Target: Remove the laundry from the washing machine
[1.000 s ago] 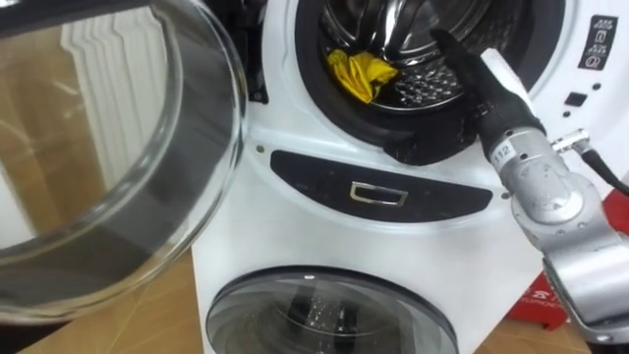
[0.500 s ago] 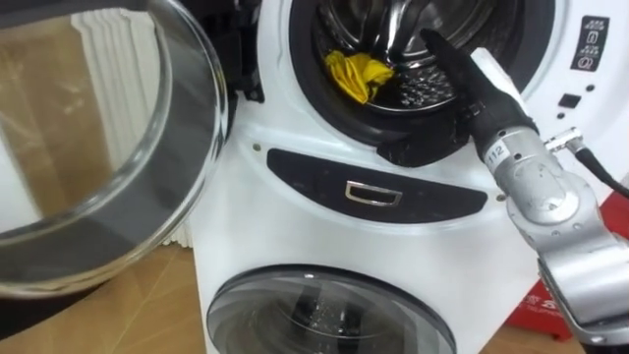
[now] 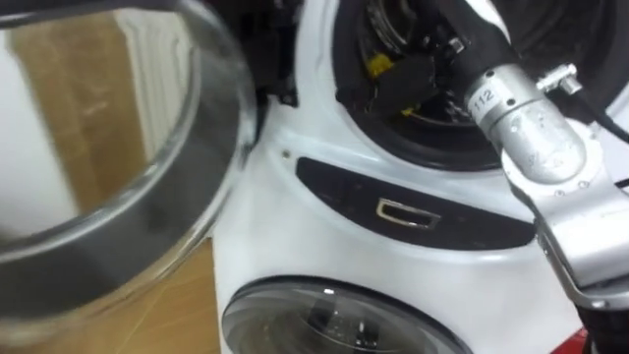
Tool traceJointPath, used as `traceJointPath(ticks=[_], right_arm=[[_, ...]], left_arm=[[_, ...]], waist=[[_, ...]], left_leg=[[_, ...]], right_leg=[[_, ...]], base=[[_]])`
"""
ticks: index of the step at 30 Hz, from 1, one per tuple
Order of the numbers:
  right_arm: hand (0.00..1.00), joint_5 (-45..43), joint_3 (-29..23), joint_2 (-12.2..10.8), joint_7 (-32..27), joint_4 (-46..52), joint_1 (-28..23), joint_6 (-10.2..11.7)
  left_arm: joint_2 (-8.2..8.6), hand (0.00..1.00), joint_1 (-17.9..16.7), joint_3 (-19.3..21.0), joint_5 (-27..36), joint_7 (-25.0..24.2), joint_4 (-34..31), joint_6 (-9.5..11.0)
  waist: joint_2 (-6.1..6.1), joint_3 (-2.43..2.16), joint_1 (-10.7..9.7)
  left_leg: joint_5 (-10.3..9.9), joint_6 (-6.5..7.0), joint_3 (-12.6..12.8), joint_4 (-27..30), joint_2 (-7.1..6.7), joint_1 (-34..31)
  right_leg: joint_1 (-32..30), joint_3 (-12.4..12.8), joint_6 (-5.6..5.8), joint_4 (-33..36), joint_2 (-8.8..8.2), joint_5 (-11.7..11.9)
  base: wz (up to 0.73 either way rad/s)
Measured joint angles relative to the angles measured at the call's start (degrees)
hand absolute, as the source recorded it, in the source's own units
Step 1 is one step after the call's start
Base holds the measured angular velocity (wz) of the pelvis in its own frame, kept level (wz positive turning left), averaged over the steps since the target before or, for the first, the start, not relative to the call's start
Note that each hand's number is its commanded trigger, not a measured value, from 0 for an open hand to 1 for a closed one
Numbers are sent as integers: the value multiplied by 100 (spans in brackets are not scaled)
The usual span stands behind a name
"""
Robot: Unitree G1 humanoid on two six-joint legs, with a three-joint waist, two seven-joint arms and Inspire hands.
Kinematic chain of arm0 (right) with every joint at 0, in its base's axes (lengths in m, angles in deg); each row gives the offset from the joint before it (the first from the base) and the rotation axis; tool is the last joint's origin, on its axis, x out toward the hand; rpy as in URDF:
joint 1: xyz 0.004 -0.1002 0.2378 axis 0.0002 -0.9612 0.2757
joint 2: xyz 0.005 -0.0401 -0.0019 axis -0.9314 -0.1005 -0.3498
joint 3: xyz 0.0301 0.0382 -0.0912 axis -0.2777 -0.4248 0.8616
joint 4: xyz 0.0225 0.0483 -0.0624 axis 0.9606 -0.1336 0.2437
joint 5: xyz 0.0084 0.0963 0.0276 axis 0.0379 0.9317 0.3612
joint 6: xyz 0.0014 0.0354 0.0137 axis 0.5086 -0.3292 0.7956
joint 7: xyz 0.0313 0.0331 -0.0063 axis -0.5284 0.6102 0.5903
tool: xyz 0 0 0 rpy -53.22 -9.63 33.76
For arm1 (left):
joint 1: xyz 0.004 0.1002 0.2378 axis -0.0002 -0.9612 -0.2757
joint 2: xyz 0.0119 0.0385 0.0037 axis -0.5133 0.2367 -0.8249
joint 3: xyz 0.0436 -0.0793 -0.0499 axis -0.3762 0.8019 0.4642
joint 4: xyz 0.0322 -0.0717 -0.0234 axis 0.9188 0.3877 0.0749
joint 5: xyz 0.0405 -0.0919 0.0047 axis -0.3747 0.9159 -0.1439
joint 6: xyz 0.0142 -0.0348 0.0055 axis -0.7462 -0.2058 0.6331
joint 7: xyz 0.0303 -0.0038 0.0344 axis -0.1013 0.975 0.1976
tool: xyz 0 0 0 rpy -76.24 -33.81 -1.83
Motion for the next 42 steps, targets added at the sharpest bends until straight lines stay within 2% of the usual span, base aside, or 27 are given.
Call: traceJointPath(ticks=[1,7,14,16,17,21,24,29,34,37,42], right_arm=[[0,0,1,-2,-2,6,0,85],[0,37,0,-2,-46,16,0,230],[0,420,-89,19,-42,-204,9,339],[0,703,-142,193,-27,-464,14,545],[0,749,-160,242,-12,-529,16,567],[0,977,-271,368,76,-1459,17,526],[0,953,-434,460,227,-1832,16,491],[0,809,-539,507,426,-2004,54,586],[0,787,-542,608,682,-2213,129,608],[0,735,-540,639,919,-2229,135,615],[0,642,-532,725,1265,-2429,136,716]], left_arm=[[0,0,38,0,0,0,0,24],[0,0,45,-10,8,1,13,159],[7,0,43,10,5,0,-6,159],[16,0,43,9,4,0,-13,161],[21,0,42,9,2,0,-13,161],[26,0,22,39,2,0,0,161],[31,0,-6,252,-11,-5,22,157],[39,0,-2,366,-6,-39,87,163],[65,0,-2,399,4,-40,168,166],[66,0,-1,399,16,-50,188,193],[53,0,17,408,99,-116,343,233]], waist=[[13,-4,11],[51,-23,3],[56,-34,-2],[44,-43,-29],[43,-44,-23],[21,-59,2],[24,-68,-42],[42,-72,-67],[124,-70,-78],[162,-91,-156],[127,-110,-171]], left_leg=[[0,0,32,-47,7,31],[1,1,61,-162,47,117],[0,0,47,-182,51,191],[0,-1,26,-162,44,201],[0,0,25,-153,45,213],[0,-1,-28,-146,46,259],[-1,-1,-56,-135,39,196],[-5,5,-135,-139,27,186],[-16,19,-199,-141,12,165],[-14,23,-266,-152,-21,168],[-8,34,-272,-140,-50,156]], right_leg=[[-2,40,1,-2,6,-3],[11,97,7,0,12,-48],[111,92,6,-81,20,-57],[150,5,7,-86,3,-57],[166,-2,8,-93,3,-58],[228,-52,8,-99,-1,-58],[182,-57,9,-116,-4,-60],[209,-196,9,-190,-12,-57],[241,-270,18,-189,-30,-62],[261,-340,45,-182,-63,-79],[262,-342,63,-164,-93,-89]], base=[[-11],[-5],[1],[14],[10],[7],[1],[11],[7],[12],[1]])
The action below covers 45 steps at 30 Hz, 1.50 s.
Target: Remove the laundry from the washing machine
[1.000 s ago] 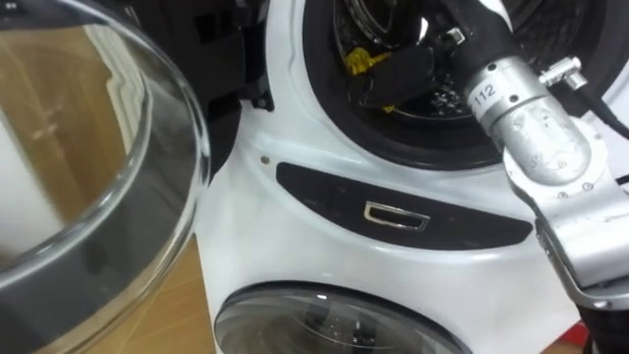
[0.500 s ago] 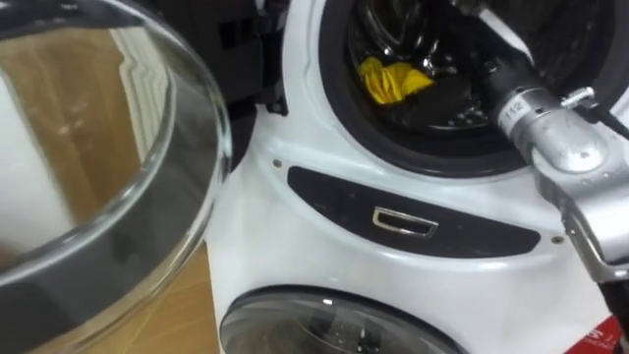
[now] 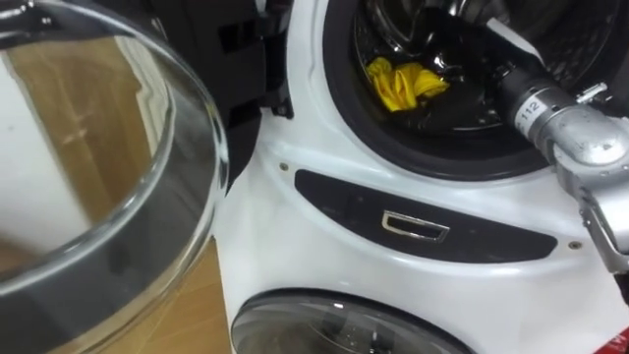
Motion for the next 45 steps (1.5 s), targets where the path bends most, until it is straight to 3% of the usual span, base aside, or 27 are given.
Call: traceJointPath(ticks=[7,10,20,22,23,24,29,35,45], right_arm=[[0,-87,1,1,201,-179,8,53],[0,-372,0,3,354,-260,158,49],[0,-1060,25,1,1034,-947,717,-30],[26,-1060,8,1,1169,-1298,849,-29],[74,-1063,-7,1,1201,-1339,870,-31],[100,-1074,-35,0,1270,-1400,876,-31],[100,-1160,-236,-7,1443,-1477,875,-69],[100,-1313,-220,-21,1598,-1431,872,-71],[100,-1515,-235,-33,1572,-1323,870,-112]], left_arm=[[-83,0,29,-7,127,-39,275,30],[-82,0,28,24,121,-41,340,15],[-124,0,134,221,132,-242,333,-42],[-139,0,286,198,312,-254,482,-80],[-138,0,318,198,351,-258,502,-83],[-138,0,337,202,367,-264,501,-83],[-141,0,439,236,365,-264,490,-87],[-140,0,532,268,479,-264,488,-95],[-139,0,586,263,517,-264,491,-110]], waist=[[-119,27,-10],[-105,45,1],[-184,33,20],[-212,72,4],[-209,75,9],[-205,78,19],[-184,85,53],[-112,46,50],[-62,66,175]], left_leg=[[-6,6,-29,18,0,-24],[-28,18,-22,122,-4,-80],[-28,19,-83,116,-7,-67],[-36,17,-138,162,-22,-72],[-50,20,-139,174,-22,-83],[-64,21,-137,198,-22,-82],[-69,27,-141,227,-38,-80],[-78,44,-138,213,-32,-50],[-82,55,-33,171,-3,31]], right_leg=[[-6,8,5,-18,4,-2],[-30,-27,11,-23,3,-8],[15,-91,14,-21,-2,-12],[54,-112,14,-29,-7,-11],[57,-112,14,-31,-4,-11],[76,-106,14,-39,1,-11],[82,-100,25,-84,2,-10],[90,-96,46,-68,19,21],[95,29,45,-10,11,25]], base=[[0],[2],[3],[13],[3],[0],[0],[-2],[-6]])
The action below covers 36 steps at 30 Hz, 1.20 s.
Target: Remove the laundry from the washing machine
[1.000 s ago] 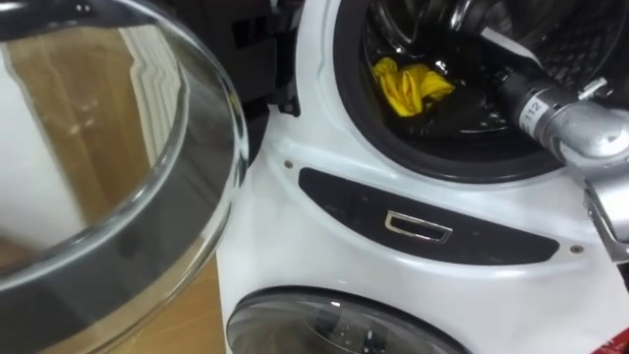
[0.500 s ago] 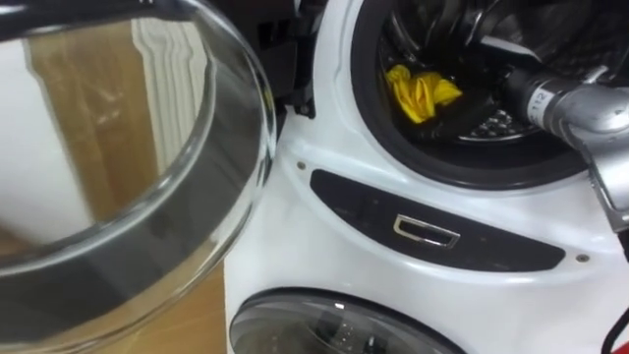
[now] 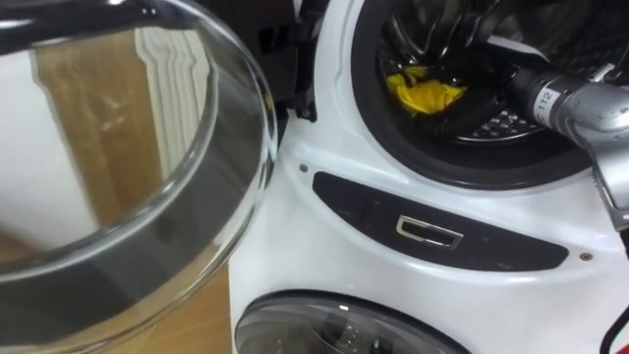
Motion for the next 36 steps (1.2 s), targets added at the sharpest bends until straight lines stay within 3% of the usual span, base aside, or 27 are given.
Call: traceJointPath(ticks=[6,15,23,27,32,34,36], right_arm=[[100,-363,49,-1,-60,68,0,-141],[100,-507,67,-68,-40,109,-26,-123],[100,-205,251,-94,-437,543,-194,-99],[100,-222,265,-78,-709,1767,-581,-297],[100,30,203,-63,-1038,3334,-1094,-298],[100,432,-57,-38,-1233,4322,-1544,-250],[100,910,-223,-26,-1324,4979,-1954,-127]], left_arm=[[5,0,7,-6,10,0,14,-10],[5,0,20,-103,131,0,23,13],[-13,0,26,-224,470,6,55,104],[-68,0,25,-221,625,35,39,158],[-78,0,-61,-215,619,37,132,338],[-76,0,-154,-217,619,38,233,517],[-70,0,-307,-219,619,38,215,551]], waist=[[-7,-5,12],[-51,-33,-1],[-63,-34,-18],[-63,-38,-23],[-8,-38,-232],[76,-31,-372],[154,-40,-511]], left_leg=[[0,0,12,-32,4,9],[1,1,81,-80,14,68],[1,3,201,-200,30,107],[1,3,348,-225,76,67],[0,3,566,-221,106,114],[0,3,665,-221,115,151],[0,3,688,-231,114,187]], right_leg=[[-12,-3,0,-10,6,0],[-12,30,0,-8,7,0],[-17,136,1,-14,25,0],[-182,307,1,17,81,-1],[-179,476,1,-2,94,-1],[-161,582,1,-12,102,-1],[-137,595,1,-12,96,-1]], base=[[0],[-2],[-8],[-17],[-19],[-17],[-11]])
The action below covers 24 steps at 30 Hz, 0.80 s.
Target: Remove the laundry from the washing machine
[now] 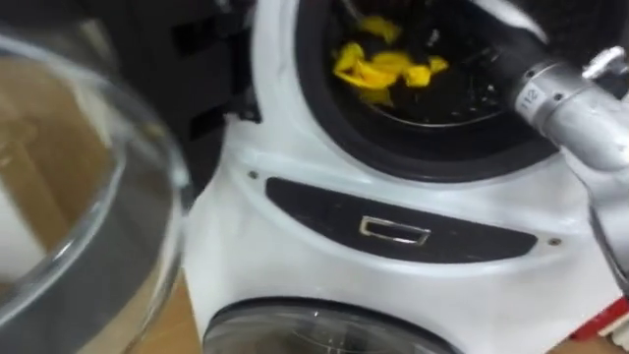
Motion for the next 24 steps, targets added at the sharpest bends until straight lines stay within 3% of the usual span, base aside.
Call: traceJointPath(ticks=[2,8,10,15,18,19,21,24], right_arm=[[100,304,-7,10,-17,387,-302,119],[100,843,-135,20,-10,702,-1121,125],[100,1005,-185,32,53,759,-1371,125],[100,1401,-651,59,184,943,-1840,167],[100,1485,-1008,60,168,920,-2158,249],[100,1503,-1092,60,166,917,-2340,266],[100,1551,-1134,58,166,915,-2613,282],[100,1572,-1253,58,175,917,-2790,354]], left_arm=[[1,0,-161,6,-10,0,-110,-1],[29,0,-417,2,-107,0,-433,231],[26,0,-518,-6,-111,0,-439,238],[35,0,-958,21,-229,0,-795,244],[34,0,-1010,20,-220,0,-851,262],[35,0,-1012,19,-220,1,-851,273],[34,0,-1034,19,-224,1,-849,280],[32,0,-1094,20,-247,1,-849,284]], waist=[[51,-2,-122],[66,7,-263],[103,39,-338],[93,-5,-444],[98,-5,-441],[69,-23,-442],[84,-14,-448],[103,-2,-633]], left_leg=[[0,0,23,-11,0,31],[-7,-7,146,-92,27,126],[-79,-1,149,-143,76,120],[-86,-10,175,-119,82,89],[-85,-12,232,-89,89,108],[-85,-12,254,-104,93,120],[-85,-12,303,-134,105,143],[-86,-12,326,-161,107,166]], right_leg=[[10,36,0,-5,1,0],[33,149,0,-4,36,0],[13,155,-14,3,90,10],[6,177,-18,0,101,10],[14,204,-29,-1,112,16],[10,236,-29,0,122,16],[3,288,-37,2,137,23],[-3,303,-38,16,137,23]], base=[[-18],[-9],[-6],[-2],[-5],[-8],[-12],[-7]])
